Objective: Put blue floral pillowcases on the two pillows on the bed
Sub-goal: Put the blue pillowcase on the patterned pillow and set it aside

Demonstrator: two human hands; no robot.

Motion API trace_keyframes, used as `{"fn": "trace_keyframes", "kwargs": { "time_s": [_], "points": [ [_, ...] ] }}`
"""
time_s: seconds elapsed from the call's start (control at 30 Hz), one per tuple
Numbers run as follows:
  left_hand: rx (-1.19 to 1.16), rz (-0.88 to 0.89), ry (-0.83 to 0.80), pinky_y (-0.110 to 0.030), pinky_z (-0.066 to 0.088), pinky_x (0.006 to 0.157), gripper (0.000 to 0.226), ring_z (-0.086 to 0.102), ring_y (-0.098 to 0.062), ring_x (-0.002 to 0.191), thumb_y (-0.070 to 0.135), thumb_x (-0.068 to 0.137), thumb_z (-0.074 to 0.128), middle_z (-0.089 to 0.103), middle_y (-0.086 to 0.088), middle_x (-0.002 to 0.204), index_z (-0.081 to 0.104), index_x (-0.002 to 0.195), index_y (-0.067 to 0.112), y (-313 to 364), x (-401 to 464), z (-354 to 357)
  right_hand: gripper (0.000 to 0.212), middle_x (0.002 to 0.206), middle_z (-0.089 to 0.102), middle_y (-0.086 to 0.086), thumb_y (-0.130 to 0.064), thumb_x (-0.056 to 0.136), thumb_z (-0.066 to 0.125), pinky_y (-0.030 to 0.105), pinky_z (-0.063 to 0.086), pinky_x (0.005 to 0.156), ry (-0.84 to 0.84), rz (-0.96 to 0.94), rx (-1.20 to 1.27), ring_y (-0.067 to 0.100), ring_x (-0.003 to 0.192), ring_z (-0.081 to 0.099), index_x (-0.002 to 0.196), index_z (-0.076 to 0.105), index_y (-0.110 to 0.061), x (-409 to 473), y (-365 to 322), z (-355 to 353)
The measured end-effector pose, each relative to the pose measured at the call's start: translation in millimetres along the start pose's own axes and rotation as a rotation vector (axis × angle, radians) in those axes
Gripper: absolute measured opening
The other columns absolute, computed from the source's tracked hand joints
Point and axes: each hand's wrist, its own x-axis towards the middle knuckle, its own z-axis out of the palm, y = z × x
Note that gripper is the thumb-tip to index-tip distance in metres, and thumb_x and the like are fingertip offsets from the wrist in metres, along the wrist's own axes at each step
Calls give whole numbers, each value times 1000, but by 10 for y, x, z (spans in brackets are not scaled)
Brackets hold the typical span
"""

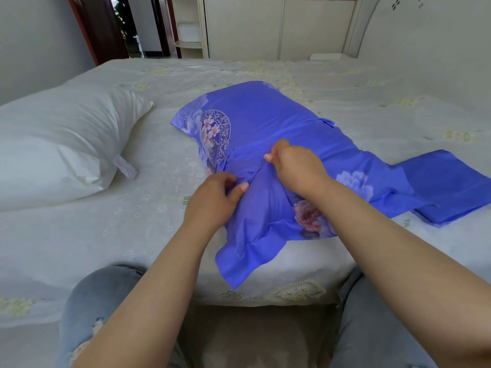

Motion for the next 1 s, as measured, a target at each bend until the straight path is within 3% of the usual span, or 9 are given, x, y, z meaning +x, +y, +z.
{"fn": "trace_keyframes", "kwargs": {
  "time_s": [0.1,0.17,0.23,0.3,0.43,0.5,0.63,0.77,1.0],
  "points": [
    [-194,67,72,-21,40,82,27,59,-18,102,29,91,58,61,1,102,61,113,14,14,209,-125,35,107,62,20,-35,98,44,36,39,76,-90,-13,190,35,100,57,105,54,-2,-26,-304,-17],
    [-56,166,24,-27,40,97,40,53,-19,115,20,87,63,56,-7,124,55,125,13,-33,392,-247,29,93,63,12,-33,96,50,34,41,76,-136,-59,347,29,90,57,97,58,-6,-81,-538,-29],
    [93,215,-143,-30,42,93,36,54,-22,115,14,82,59,58,-6,122,58,118,19,-41,544,-363,18,81,59,1,-33,94,54,31,41,72,-158,-80,439,21,79,54,90,55,-15,-119,-675,-63],
    [170,289,-183,-30,44,82,25,58,-24,103,15,80,58,61,-1,104,60,102,26,29,625,-405,18,93,63,-2,-40,91,57,31,44,77,-147,-78,344,19,88,57,94,54,-23,-88,-621,-145],
    [241,470,-57,-36,42,97,35,53,-22,109,36,86,63,59,-1,113,61,118,24,207,661,-303,50,124,51,1,-61,80,58,41,40,100,-90,24,78,22,119,47,117,54,-27,56,-69,-354],
    [177,518,-46,-36,41,99,33,52,-21,109,39,87,63,59,2,113,62,116,24,256,663,-250,62,133,43,2,-65,77,58,43,35,106,-158,84,48,22,127,40,127,49,-29,75,221,-450],
    [229,485,-215,-35,36,105,47,49,-17,118,53,86,55,53,3,123,57,124,25,383,645,-213,72,138,43,0,-62,74,64,30,35,103,-356,122,125,18,124,45,135,44,-30,102,615,-569],
    [436,366,-309,-38,38,104,61,47,-20,121,62,83,51,48,0,131,49,131,24,549,670,-222,62,132,44,-6,-51,74,71,20,30,102,-356,3,206,10,123,43,130,50,-34,72,682,-574],
    [544,310,-278,-35,41,92,47,49,-24,107,56,82,60,47,-5,116,58,114,21,667,794,-184,61,122,41,-1,-52,74,70,28,30,105,-245,-127,-12,16,122,35,129,51,-33,5,544,-482]
  ]
}}
